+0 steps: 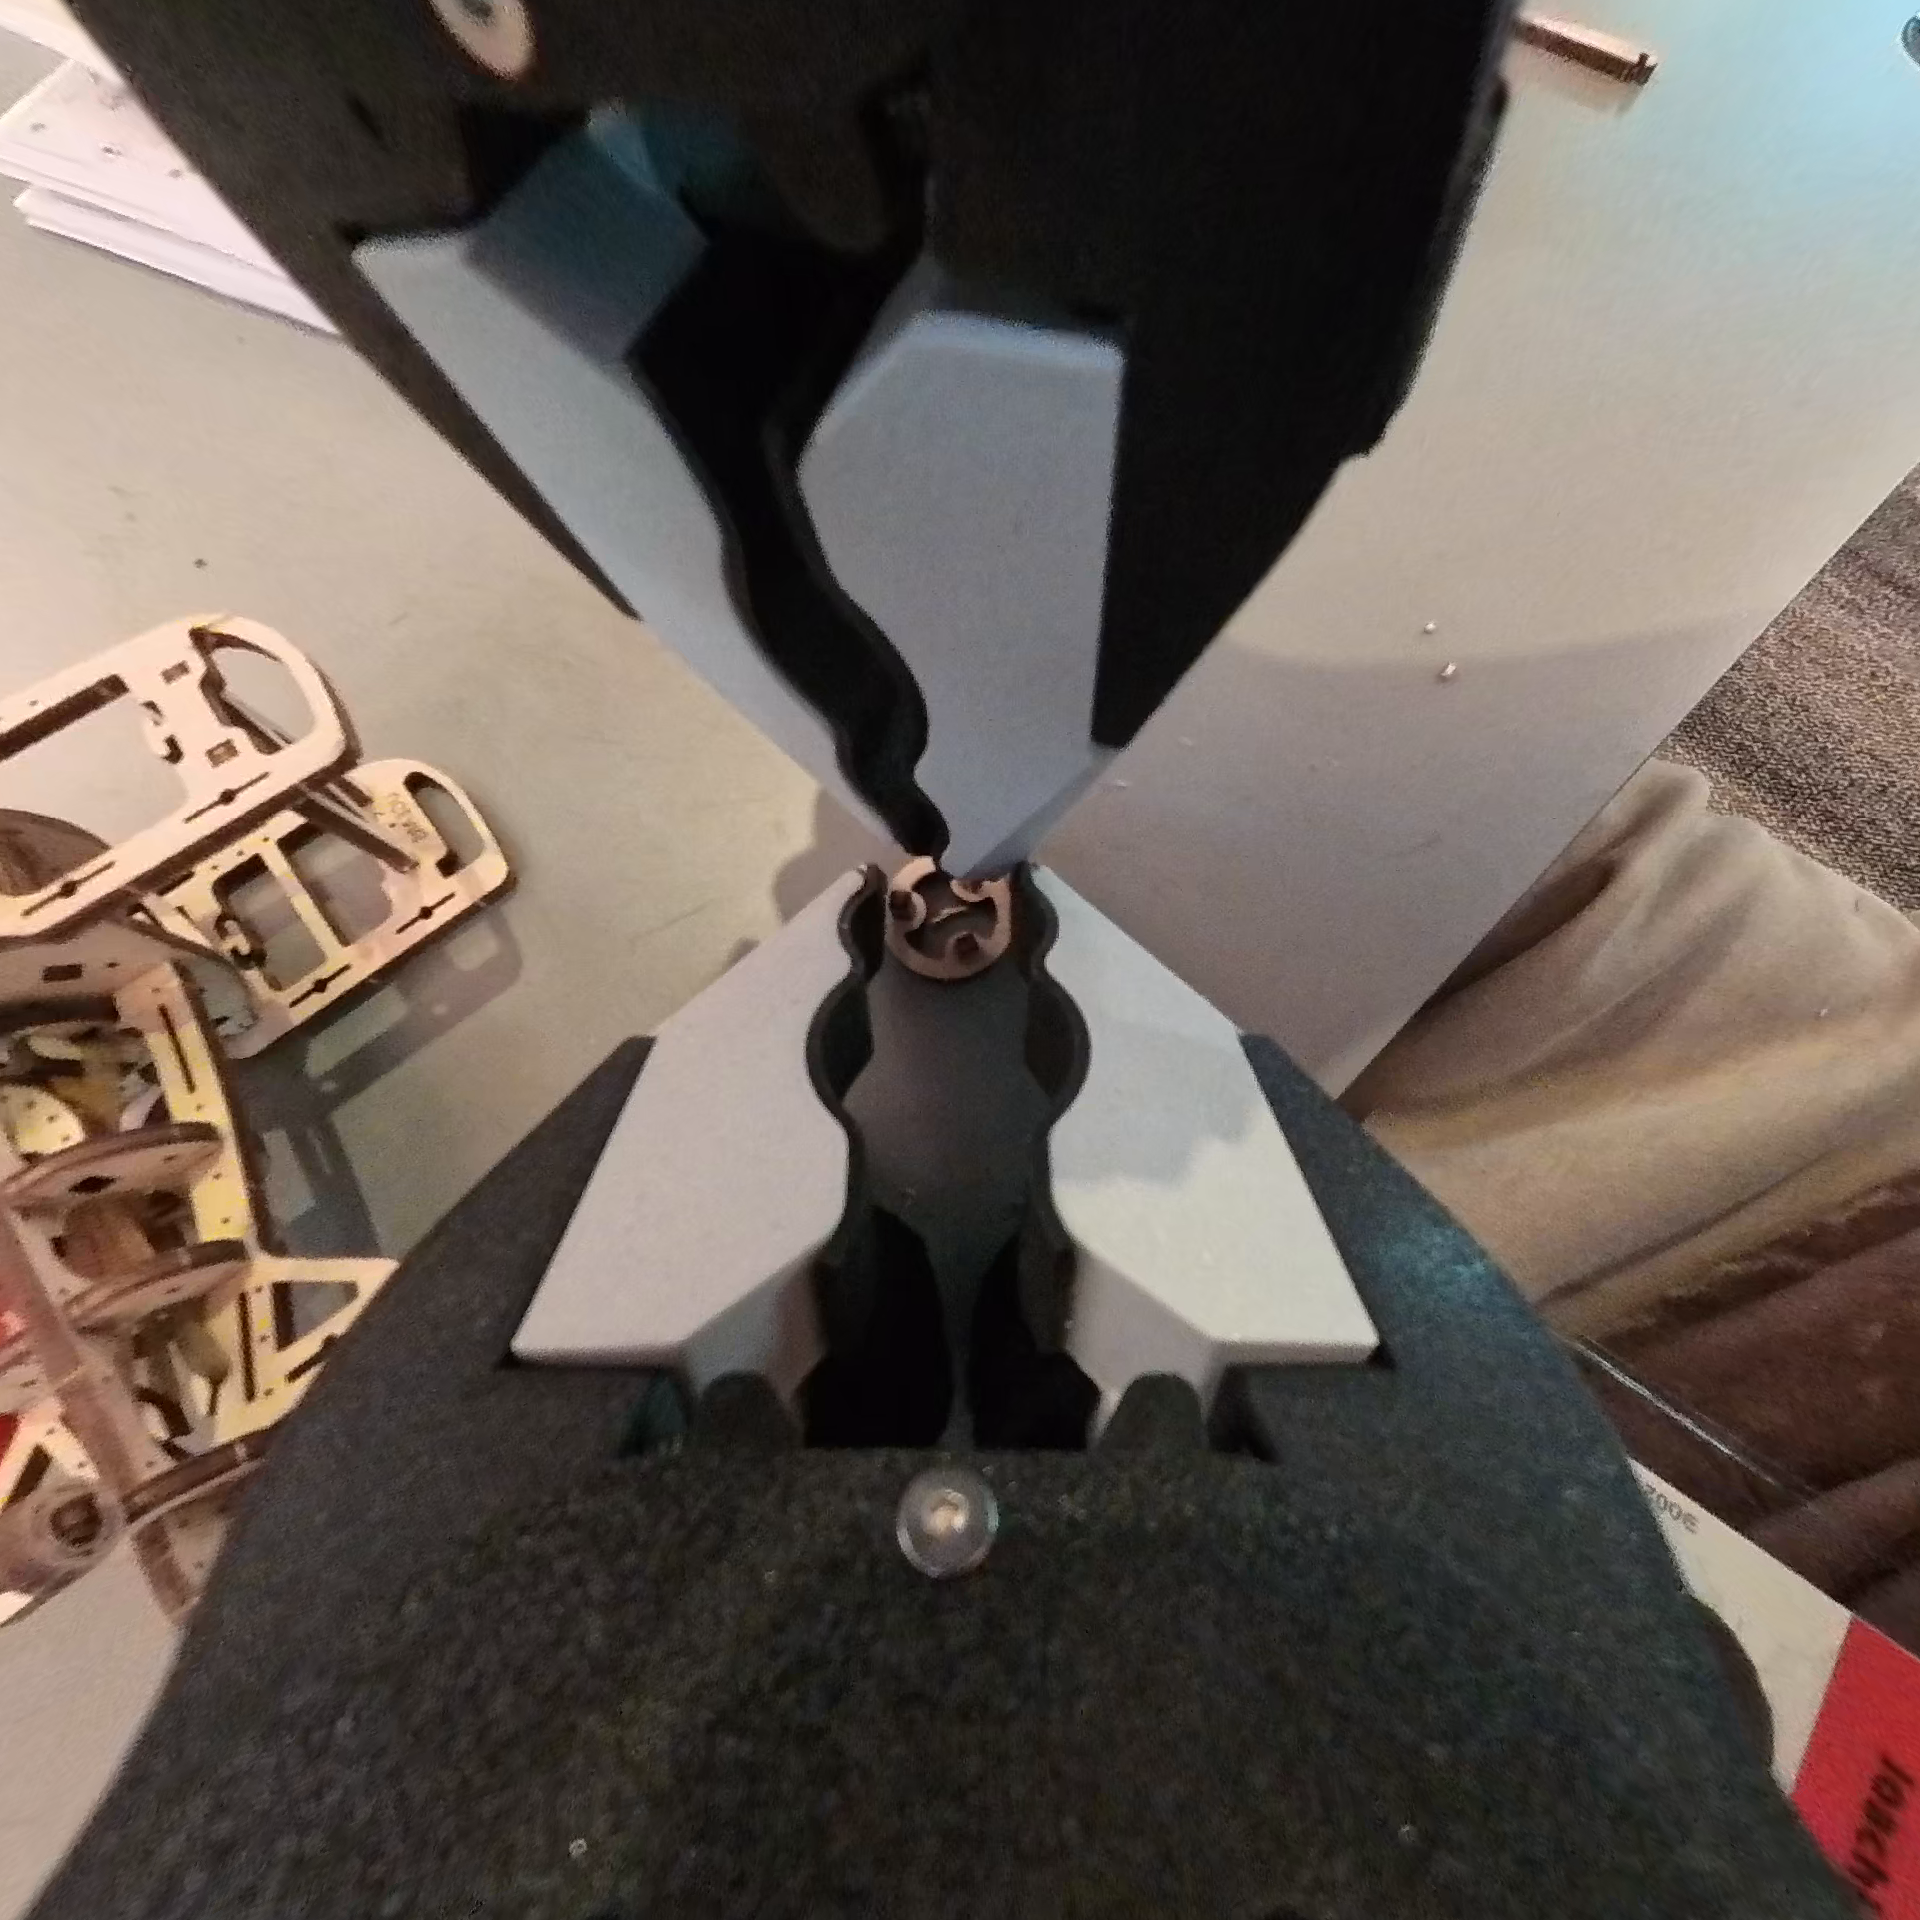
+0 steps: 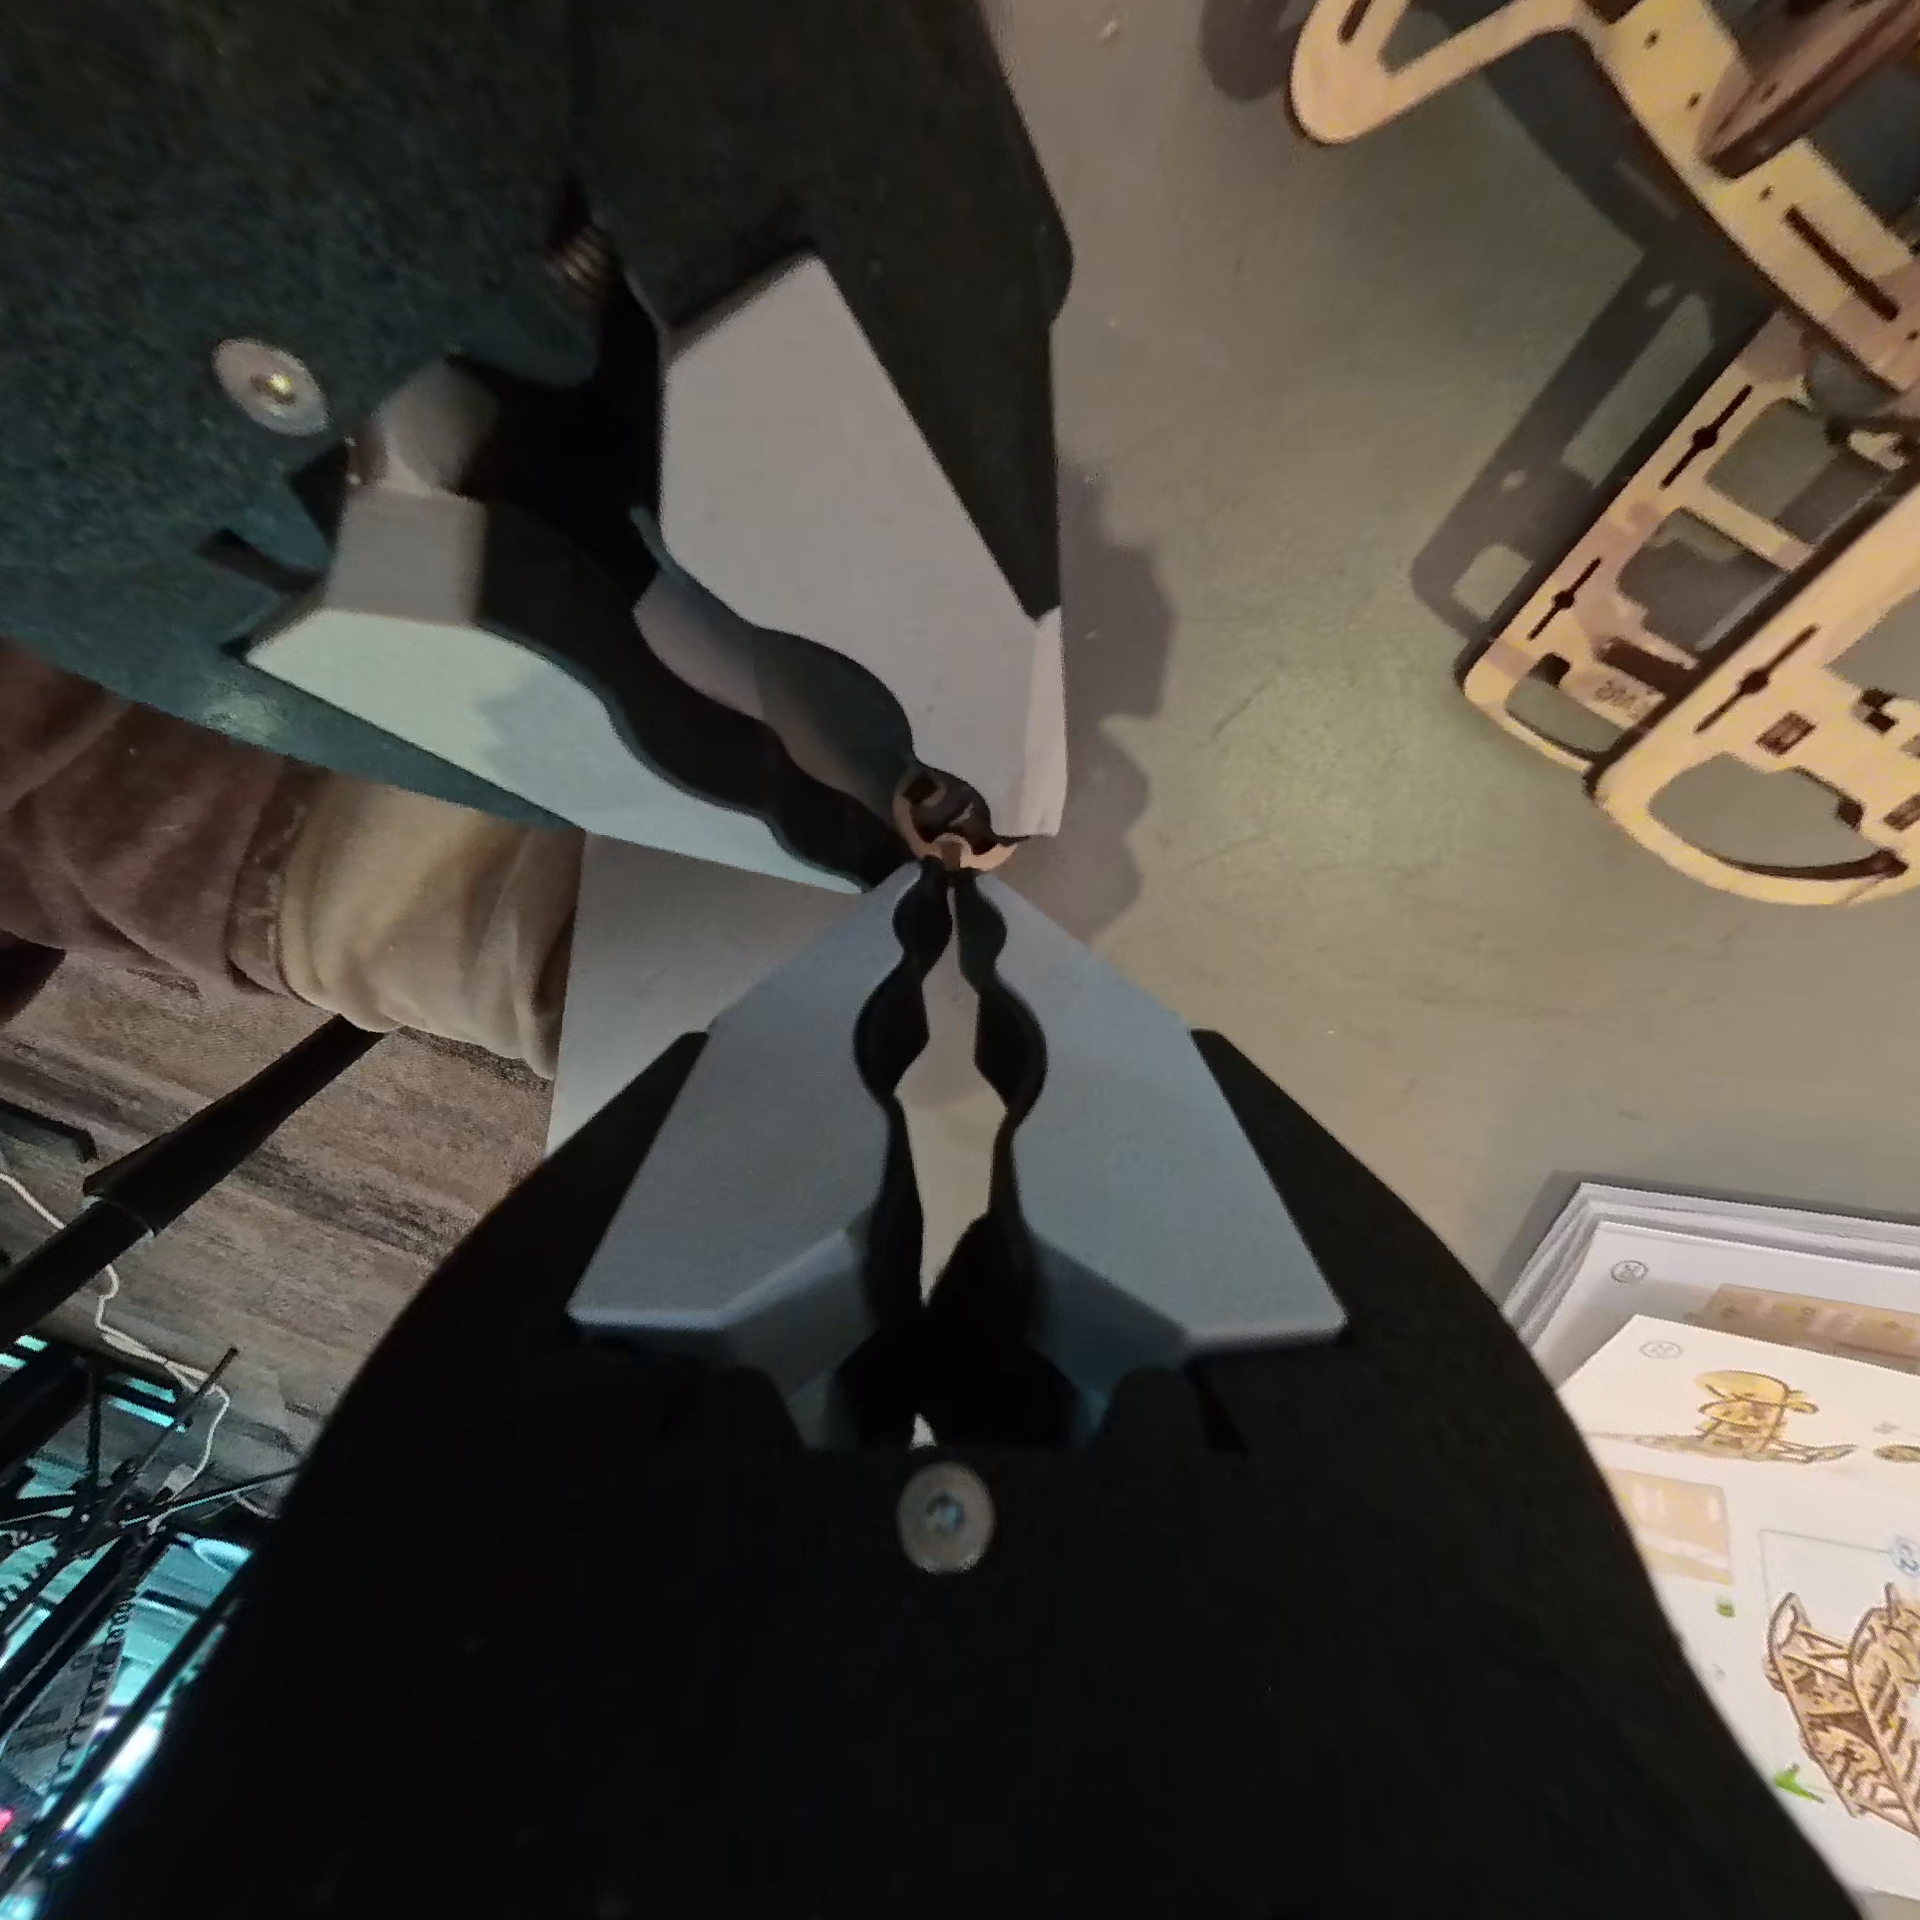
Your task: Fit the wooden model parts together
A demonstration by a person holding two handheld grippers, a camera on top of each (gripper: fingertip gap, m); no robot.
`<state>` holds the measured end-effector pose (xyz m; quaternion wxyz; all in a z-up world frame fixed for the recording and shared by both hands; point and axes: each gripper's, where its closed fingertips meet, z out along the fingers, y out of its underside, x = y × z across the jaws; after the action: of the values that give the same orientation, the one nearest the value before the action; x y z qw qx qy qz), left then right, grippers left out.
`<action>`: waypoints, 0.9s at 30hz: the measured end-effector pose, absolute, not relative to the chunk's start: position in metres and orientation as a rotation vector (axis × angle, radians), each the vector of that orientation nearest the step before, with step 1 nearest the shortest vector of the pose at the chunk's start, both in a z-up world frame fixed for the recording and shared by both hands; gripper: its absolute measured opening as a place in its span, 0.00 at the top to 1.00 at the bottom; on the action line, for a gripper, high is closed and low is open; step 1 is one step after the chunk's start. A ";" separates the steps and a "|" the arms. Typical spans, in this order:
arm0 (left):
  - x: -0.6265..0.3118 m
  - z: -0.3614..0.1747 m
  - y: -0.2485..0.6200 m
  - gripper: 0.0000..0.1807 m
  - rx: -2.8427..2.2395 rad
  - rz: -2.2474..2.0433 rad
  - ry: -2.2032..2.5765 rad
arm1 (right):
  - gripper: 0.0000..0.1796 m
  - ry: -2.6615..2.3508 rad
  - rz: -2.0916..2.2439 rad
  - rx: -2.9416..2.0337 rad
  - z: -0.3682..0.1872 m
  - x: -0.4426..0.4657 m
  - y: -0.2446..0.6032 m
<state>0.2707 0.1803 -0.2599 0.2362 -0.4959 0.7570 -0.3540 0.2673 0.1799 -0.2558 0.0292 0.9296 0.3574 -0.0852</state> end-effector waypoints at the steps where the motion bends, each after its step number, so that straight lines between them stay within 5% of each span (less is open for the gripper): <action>1: 0.271 -0.260 0.180 0.88 -1.362 -0.973 2.074 | 1.00 1.102 -0.275 2.876 -0.256 0.267 0.180; 16: 0.271 -0.259 0.180 0.88 -1.361 -0.982 2.068 | 1.00 1.039 -0.388 3.018 -0.256 0.266 0.180; 23: 0.271 -0.259 0.180 0.88 -1.354 -0.992 2.062 | 0.91 0.954 -0.458 3.205 -0.248 0.278 0.179; 27: 0.271 -0.258 0.181 0.88 -1.358 -0.995 2.045 | 0.90 0.687 -0.802 3.409 -0.236 0.273 0.183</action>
<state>0.2710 0.1812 -0.2580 0.2438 -0.4972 0.7488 -0.3641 0.2727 0.1828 -0.2356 -0.2118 0.9336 0.1882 -0.2196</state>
